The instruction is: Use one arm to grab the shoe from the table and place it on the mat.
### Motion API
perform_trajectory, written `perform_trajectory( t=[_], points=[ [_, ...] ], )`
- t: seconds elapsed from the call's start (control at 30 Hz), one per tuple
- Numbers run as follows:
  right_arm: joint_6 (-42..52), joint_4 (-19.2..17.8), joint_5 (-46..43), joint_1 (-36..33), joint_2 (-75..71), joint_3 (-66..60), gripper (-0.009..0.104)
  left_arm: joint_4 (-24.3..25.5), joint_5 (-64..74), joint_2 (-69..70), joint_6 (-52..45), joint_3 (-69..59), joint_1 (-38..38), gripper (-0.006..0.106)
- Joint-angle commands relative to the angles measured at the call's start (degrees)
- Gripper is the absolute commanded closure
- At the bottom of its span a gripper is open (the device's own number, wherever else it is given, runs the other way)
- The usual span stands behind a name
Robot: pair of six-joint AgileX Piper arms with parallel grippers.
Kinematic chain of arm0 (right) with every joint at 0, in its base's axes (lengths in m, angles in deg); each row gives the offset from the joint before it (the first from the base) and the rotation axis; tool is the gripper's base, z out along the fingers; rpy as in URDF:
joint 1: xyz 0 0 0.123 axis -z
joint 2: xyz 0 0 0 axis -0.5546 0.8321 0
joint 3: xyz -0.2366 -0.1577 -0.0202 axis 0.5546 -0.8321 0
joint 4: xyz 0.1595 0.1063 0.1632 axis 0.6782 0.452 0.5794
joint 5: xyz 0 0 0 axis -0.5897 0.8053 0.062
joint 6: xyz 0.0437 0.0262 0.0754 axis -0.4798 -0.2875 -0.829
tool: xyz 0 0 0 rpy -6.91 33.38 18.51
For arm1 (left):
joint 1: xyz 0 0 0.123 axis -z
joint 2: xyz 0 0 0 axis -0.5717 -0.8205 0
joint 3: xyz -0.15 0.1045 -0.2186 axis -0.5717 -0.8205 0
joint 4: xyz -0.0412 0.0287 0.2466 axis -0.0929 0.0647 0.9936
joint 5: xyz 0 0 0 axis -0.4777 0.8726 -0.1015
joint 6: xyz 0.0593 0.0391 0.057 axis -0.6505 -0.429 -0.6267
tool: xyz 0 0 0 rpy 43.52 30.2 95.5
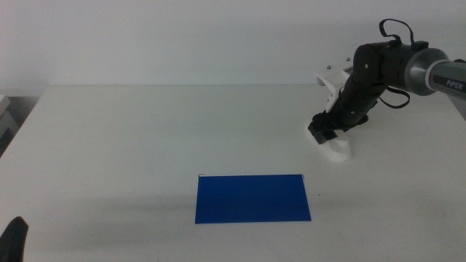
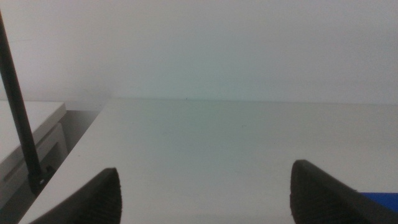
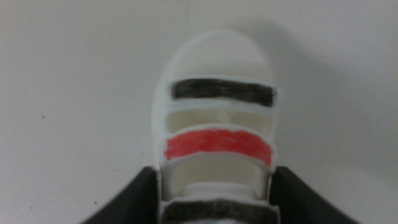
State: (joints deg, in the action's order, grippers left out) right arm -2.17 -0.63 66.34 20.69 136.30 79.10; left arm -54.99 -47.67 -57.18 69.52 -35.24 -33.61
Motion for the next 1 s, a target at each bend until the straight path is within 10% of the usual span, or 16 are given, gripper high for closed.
perform_trajectory(
  t=[0.0,0.1,0.97],
  points=[
    [0.26,-0.06,-1.94,-0.1,-3.69,1.97,0.071,0.0,-4.35,0.81,0.38,-0.5,0.19,0.008],
    [-1.48,0.63,-1.89,0.12,-3.76,1.82,0.099,0.0,-4.35,0.81,0.38,-0.5,0.19,0.008],
    [-24.87,-8.25,5.63,-22.35,-18.95,1.69,0.099,0.0,-4.35,0.81,0.38,-0.5,0.19,0.008]
  ],
)
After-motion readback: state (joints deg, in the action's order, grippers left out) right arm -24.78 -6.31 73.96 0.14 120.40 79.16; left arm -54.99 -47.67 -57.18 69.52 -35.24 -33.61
